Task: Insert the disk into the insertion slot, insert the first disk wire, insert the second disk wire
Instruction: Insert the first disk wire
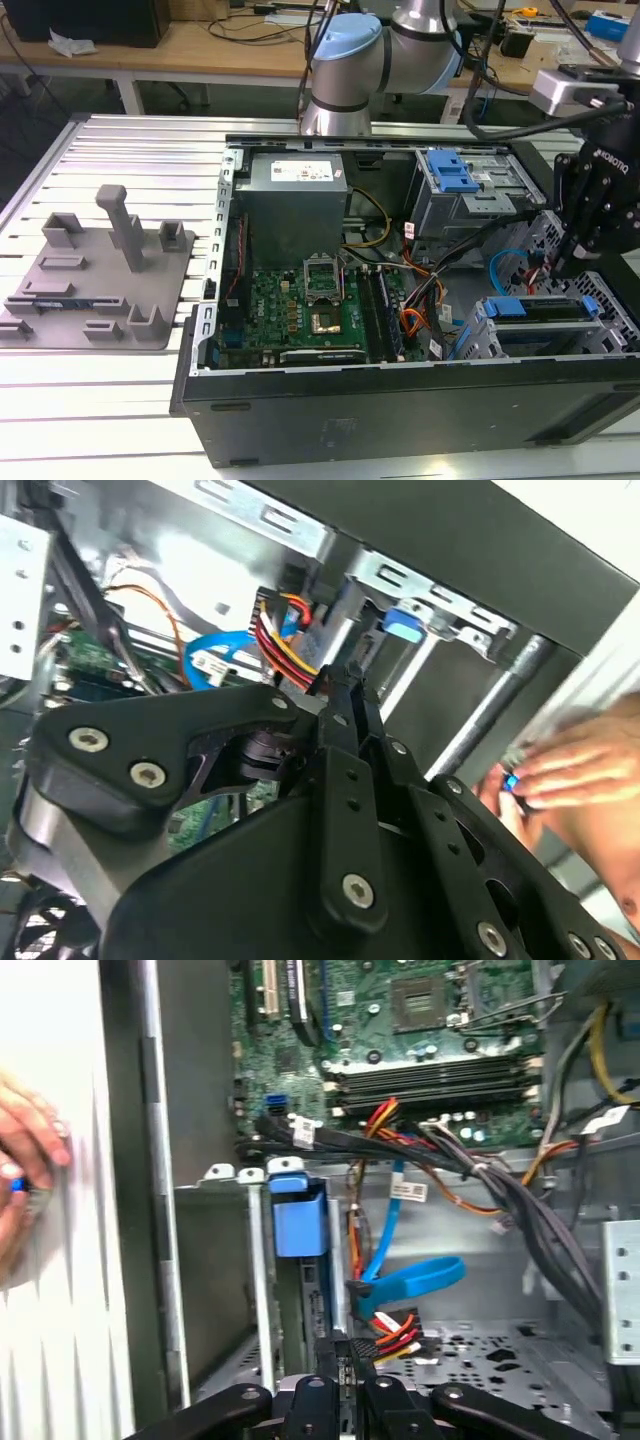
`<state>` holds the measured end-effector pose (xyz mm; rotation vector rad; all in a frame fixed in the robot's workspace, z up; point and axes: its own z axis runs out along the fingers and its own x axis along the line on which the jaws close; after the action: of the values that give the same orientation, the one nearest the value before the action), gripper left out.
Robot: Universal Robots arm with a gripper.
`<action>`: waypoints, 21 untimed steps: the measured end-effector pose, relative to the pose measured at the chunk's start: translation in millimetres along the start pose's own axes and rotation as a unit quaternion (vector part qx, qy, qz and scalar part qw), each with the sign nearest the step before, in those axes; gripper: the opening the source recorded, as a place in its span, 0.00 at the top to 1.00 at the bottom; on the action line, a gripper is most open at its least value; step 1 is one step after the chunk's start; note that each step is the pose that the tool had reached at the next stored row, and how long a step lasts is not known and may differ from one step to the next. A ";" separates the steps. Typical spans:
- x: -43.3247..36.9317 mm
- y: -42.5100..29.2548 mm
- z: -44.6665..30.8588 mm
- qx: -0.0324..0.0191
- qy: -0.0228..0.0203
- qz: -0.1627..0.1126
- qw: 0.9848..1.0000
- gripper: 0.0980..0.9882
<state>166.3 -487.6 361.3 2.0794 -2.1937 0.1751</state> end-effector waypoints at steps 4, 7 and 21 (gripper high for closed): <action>10.4 -1.0 2.3 -0.001 -0.013 0.000 1.000 0.93; 10.6 -1.2 2.6 -0.002 -0.030 -0.001 1.000 0.93; 28.9 -2.1 8.0 -0.002 -0.051 -0.004 0.999 0.93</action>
<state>166.9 -517.6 358.0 2.1392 -2.2411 0.0636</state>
